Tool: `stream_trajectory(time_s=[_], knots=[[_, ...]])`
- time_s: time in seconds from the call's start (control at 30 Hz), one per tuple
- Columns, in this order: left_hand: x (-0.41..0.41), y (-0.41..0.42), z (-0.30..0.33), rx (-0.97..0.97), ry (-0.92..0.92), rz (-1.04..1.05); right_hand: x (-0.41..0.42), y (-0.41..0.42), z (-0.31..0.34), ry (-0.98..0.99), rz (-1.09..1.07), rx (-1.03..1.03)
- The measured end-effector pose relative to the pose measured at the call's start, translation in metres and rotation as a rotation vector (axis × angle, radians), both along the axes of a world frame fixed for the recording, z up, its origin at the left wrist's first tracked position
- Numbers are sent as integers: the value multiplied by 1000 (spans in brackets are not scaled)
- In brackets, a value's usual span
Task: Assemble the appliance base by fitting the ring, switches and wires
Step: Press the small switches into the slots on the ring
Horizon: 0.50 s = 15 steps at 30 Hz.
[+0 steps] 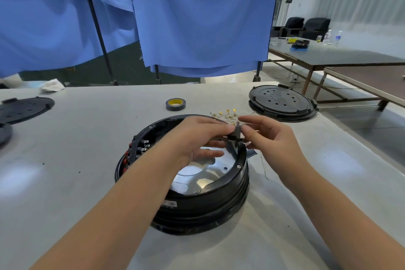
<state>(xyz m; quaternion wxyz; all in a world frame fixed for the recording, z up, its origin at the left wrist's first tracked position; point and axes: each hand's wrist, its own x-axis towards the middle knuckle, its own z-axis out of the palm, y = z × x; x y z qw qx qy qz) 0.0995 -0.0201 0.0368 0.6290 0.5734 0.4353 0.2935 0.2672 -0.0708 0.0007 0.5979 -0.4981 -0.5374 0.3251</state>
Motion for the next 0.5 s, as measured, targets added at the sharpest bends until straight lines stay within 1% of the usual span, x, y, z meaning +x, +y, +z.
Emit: stream_trajectory(time_s=[0.07,0.13,0.23,0.3,0.4,0.5], knots=[[1,1,0,-23,-54,11,0,-1,1,-42,31,2],[2,1,0,-47,-116,15,1,-3,3,-53,109,1],[4,2,-1,-37,-141,30,3,-5,5,-104,169,6],[4,2,-2,-8,-120,40,3,-5,6,-135,174,8],[5,2,-2,25,-58,35,7,-4,6,-120,172,-6],[6,1,-3,138,100,-1,13,-1,3,-143,167,-55]])
